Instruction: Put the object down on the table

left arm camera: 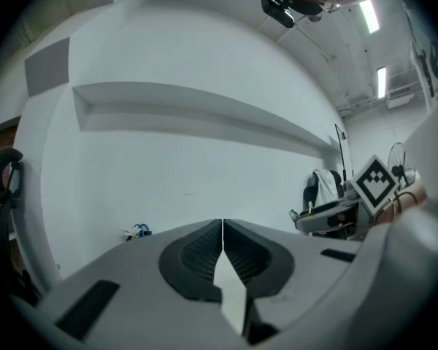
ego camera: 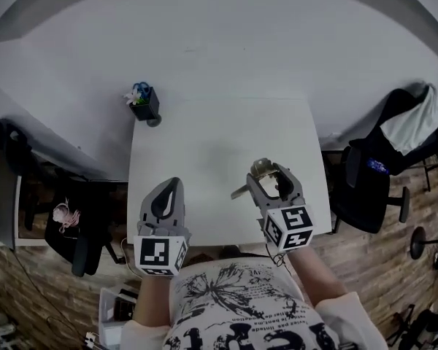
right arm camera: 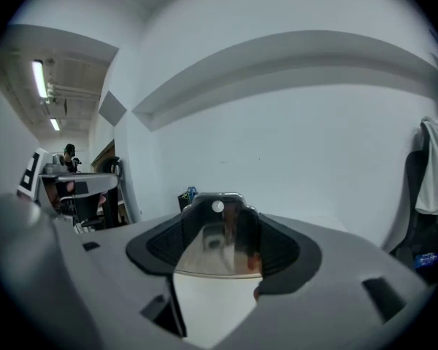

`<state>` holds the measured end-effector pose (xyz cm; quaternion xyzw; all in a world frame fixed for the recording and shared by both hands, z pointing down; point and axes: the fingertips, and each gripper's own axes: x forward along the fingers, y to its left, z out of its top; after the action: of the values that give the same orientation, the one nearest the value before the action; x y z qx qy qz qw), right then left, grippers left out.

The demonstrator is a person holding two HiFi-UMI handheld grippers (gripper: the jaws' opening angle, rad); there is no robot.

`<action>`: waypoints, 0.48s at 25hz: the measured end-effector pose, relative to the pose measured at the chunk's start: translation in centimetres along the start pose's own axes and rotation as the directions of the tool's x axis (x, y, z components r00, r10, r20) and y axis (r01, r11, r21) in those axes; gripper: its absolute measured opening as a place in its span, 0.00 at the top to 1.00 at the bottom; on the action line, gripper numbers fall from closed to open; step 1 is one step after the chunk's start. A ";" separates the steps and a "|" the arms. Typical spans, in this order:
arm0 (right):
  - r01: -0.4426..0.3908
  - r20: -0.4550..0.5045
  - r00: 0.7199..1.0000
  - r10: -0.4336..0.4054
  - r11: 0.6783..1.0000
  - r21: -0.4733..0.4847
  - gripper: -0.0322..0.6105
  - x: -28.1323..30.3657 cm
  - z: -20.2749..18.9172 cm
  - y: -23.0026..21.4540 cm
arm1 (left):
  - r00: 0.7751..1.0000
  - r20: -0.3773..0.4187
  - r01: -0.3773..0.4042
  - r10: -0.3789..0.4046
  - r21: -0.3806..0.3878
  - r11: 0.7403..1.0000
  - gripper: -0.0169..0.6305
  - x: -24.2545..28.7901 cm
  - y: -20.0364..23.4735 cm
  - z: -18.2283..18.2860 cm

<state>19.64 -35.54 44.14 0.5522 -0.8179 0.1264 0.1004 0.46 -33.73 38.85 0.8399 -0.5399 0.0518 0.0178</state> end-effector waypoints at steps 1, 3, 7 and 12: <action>-0.010 -0.011 1.000 0.010 1.000 0.000 0.52 0.7 -0.2 -0.5 | 1.000 -0.002 -0.001 0.001 0.004 1.000 0.95 0.8 -0.2 -0.1; -0.023 -0.038 0.999 0.023 1.000 0.000 0.52 2.1 -0.9 -1.4 | 1.000 -0.007 0.002 -0.002 0.019 1.000 0.96 2.0 -0.6 -0.3; -0.034 -0.120 0.992 0.033 0.999 -0.005 0.51 4.7 -3.6 -2.3 | 1.000 -0.020 0.002 -0.001 0.036 0.999 0.96 3.6 -0.6 -0.7; -0.020 -0.225 0.974 0.021 1.000 0.007 0.51 7.1 -7.1 -3.5 | 0.999 -0.038 0.026 -0.026 -0.013 1.000 0.95 5.5 -0.2 -0.9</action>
<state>20.48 -40.77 53.41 0.5262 -0.8067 0.1909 0.1897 2.87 -38.58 40.31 0.8456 -0.5288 0.0641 0.0340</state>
